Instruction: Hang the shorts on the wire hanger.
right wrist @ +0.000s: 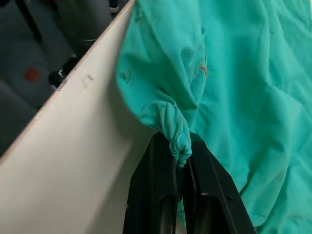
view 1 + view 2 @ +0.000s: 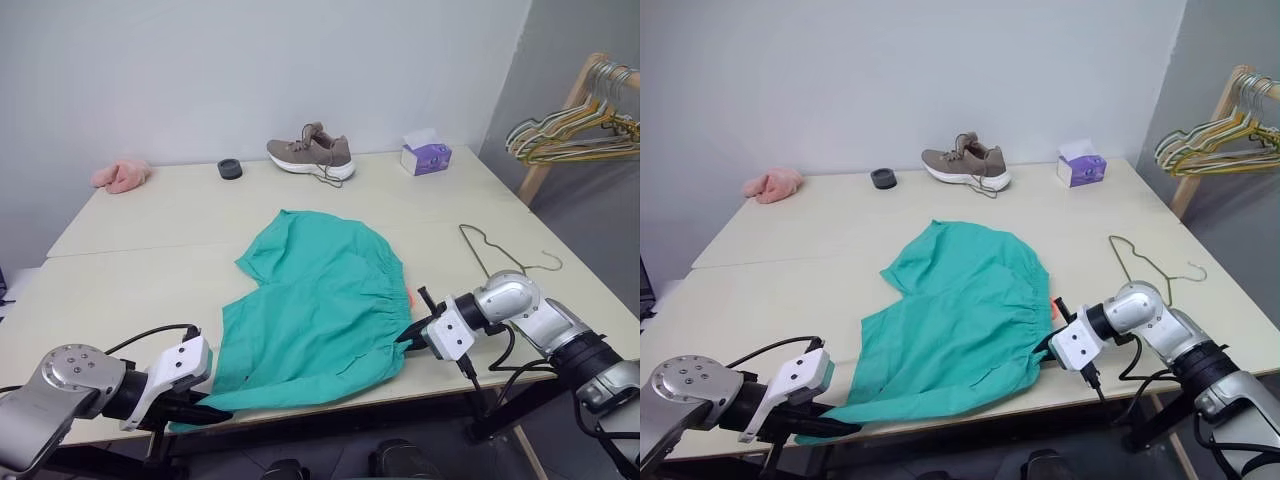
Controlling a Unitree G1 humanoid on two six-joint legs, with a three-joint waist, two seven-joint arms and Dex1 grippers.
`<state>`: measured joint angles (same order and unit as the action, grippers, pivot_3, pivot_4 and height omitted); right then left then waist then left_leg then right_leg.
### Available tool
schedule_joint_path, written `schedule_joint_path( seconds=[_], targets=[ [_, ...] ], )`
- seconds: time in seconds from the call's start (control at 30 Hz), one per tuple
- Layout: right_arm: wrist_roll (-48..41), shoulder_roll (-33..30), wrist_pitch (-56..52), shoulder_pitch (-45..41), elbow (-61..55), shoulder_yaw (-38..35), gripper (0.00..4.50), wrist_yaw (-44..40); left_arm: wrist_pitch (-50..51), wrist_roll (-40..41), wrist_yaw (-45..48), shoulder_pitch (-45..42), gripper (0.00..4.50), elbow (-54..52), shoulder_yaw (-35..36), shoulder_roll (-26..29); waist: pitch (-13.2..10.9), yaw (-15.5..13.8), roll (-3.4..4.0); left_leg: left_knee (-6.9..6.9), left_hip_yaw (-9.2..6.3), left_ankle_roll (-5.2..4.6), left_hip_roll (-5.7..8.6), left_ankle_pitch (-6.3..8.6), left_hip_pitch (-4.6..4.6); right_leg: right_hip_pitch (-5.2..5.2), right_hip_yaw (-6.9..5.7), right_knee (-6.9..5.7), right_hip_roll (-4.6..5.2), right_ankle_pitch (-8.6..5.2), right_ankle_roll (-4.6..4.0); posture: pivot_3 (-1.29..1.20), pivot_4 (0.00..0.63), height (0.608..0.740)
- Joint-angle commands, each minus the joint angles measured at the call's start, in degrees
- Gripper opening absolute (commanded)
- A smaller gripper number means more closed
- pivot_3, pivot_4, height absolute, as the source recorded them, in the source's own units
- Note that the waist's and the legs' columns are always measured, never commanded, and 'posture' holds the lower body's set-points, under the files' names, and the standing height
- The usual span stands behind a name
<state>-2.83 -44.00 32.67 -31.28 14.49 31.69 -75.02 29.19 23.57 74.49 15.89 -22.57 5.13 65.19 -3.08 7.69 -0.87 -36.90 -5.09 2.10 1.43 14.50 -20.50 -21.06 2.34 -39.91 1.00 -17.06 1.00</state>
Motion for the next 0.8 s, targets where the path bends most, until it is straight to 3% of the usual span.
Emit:
schedule_joint_path(
  seconds=[0.03, 0.07, 0.13, 0.47, 0.57, 0.7, 0.8],
  targets=[
    [-0.7, -0.3, -5.0, 1.0, -4.6, -2.2, 0.00, -0.8, -1.2, -0.5, -1.0, -1.5, 0.03, -1.1, -0.4, -0.9, 0.0, 0.0, -0.01, 0.00, 0.00, 0.01, -0.01, 0.01, 0.00, 0.00, -0.01, 0.00, 0.00, -0.01, 0.00, -0.12, 0.000, 0.740],
    [-0.8, -0.1, -6.1, 1.2, -5.0, -2.6, 0.47, -0.6, -0.2, 0.4, -1.4, -2.3, 0.35, -1.3, -0.7, -1.5, 0.0, 0.0, 0.00, 0.00, 0.00, 0.01, -0.02, 0.01, -0.02, -0.02, -0.02, 0.00, -0.02, 0.00, 0.01, -0.12, 0.000, 0.740],
    [-0.9, 0.3, -7.2, 1.4, -5.8, -3.2, 0.85, -0.4, 1.0, 1.4, -1.5, -3.0, 0.65, -1.6, -1.1, -2.0, 0.0, 0.1, 0.00, 0.00, 0.02, 0.01, -0.02, 0.01, -0.02, -0.03, -0.01, 0.00, -0.02, 0.00, 0.02, -0.12, 0.000, 0.740],
    [-3.7, -5.3, -13.8, 2.1, -13.8, -10.0, 4.31, -3.1, 2.1, 5.5, 2.6, 0.0, 3.69, -4.8, 1.7, -0.2, 0.0, 0.1, 0.00, -0.01, 0.08, 0.04, -0.03, 0.03, -0.03, -0.04, 0.00, 0.03, -0.03, 0.02, 0.05, -0.13, 0.000, 0.740],
    [-4.7, -7.3, -16.8, 2.9, -15.7, -12.0, 4.50, -3.6, 1.1, 6.0, 3.3, -0.1, 4.48, -5.1, 2.7, -0.3, -0.1, 0.2, 0.03, 0.00, 0.10, 0.04, -0.04, 0.03, -0.04, -0.03, 0.00, 0.06, -0.03, 0.01, 0.04, -0.14, 0.000, 0.740],
    [-9.7, -5.6, -30.4, 5.3, -16.5, -21.2, 4.50, 6.3, 1.1, 9.4, -1.3, -8.6, 4.48, -4.2, 3.9, -5.7, -0.1, -0.2, -0.01, -0.02, 0.10, 0.05, -0.04, 0.03, -0.05, -0.03, 0.00, 0.07, -0.03, 0.02, 0.06, -0.15, 0.000, 0.740],
    [-4.6, -1.9, -35.2, 6.8, -14.6, -27.5, 4.50, 21.0, 1.9, 9.6, -9.9, -19.5, 4.48, -1.7, 3.0, -13.5, 0.0, -0.7, -0.08, -0.07, 0.12, 0.05, -0.02, 0.03, -0.04, 0.02, 0.02, 0.10, -0.03, 0.09, 0.17, -0.16, 0.000, 0.740]
  ],
)
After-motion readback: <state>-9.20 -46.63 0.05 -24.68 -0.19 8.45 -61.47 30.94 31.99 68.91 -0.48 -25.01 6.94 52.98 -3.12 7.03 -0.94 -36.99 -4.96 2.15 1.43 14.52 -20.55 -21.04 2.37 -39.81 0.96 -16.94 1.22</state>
